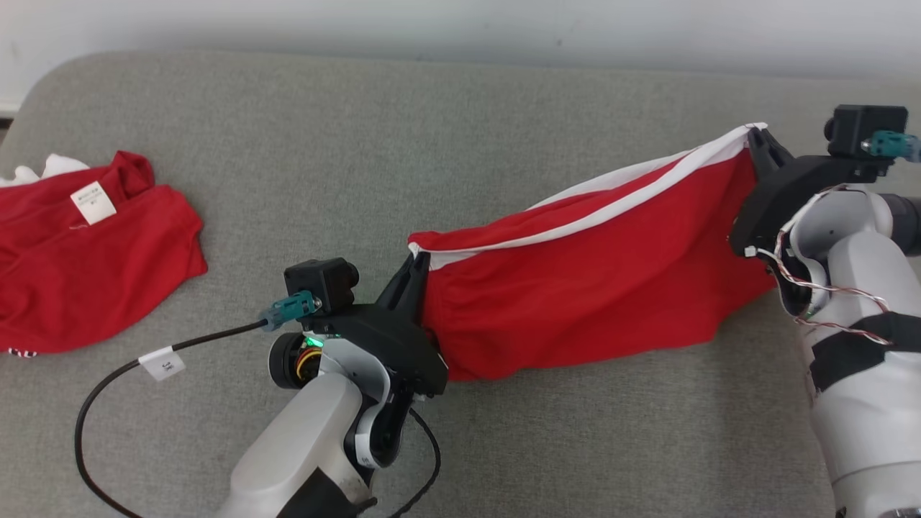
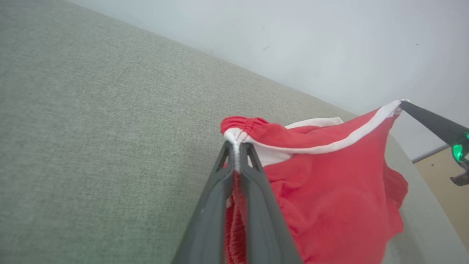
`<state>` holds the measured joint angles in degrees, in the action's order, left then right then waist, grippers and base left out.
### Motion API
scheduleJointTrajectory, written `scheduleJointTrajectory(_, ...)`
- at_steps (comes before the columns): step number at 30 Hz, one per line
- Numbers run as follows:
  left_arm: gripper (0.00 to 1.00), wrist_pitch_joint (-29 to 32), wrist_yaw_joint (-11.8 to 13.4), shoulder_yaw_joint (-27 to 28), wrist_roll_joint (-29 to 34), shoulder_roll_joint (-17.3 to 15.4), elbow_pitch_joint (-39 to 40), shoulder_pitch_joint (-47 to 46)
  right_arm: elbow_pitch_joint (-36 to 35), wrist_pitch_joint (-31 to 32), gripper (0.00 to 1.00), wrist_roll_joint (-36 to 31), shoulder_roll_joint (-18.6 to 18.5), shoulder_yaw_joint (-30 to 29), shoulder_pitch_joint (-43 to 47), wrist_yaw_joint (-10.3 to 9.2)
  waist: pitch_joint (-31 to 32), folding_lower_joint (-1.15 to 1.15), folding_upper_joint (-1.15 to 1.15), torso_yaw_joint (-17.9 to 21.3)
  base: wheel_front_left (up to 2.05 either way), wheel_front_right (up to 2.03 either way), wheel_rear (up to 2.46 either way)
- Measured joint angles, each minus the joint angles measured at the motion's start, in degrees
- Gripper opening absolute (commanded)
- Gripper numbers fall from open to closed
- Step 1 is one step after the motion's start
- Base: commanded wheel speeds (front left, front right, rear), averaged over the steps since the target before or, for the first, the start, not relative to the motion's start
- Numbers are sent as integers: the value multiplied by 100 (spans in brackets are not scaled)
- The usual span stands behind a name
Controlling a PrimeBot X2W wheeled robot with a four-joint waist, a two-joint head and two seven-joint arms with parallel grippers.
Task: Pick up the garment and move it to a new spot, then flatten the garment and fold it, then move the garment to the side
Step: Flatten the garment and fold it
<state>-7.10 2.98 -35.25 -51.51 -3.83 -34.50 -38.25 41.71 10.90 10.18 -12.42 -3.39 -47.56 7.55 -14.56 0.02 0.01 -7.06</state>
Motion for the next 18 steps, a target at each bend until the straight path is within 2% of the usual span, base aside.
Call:
scheduleJointTrajectory(8,0,-326,56,-19,-230,85,-444,-366,903,-525,0,-392,63,-227,-581,1,-353,0,0,-110,0,0,0)
scheduleJointTrajectory(9,56,-353,57,-42,-254,86,-485,-403,991,-586,0,-403,74,-290,-632,1,-376,0,0,-119,0,0,0)
scheduleJointTrajectory(10,100,-400,58,-70,-272,86,-503,-428,1060,-675,46,-427,87,-313,-666,1,-390,0,0,-129,0,0,0)
scheduleJointTrajectory(11,100,-428,59,-114,-332,87,-517,-445,1131,-758,100,-422,115,-346,-708,0,-397,0,0,-136,0,0,0)
scheduleJointTrajectory(14,100,-531,112,-263,-338,89,-615,-498,1336,-845,100,-420,180,-355,-837,0,-363,-1,0,-136,0,0,0)
scheduleJointTrajectory(18,100,-735,210,-349,124,-19,-589,-509,1630,-615,100,-326,131,-328,-909,1,-240,-2,0,-122,0,0,0)
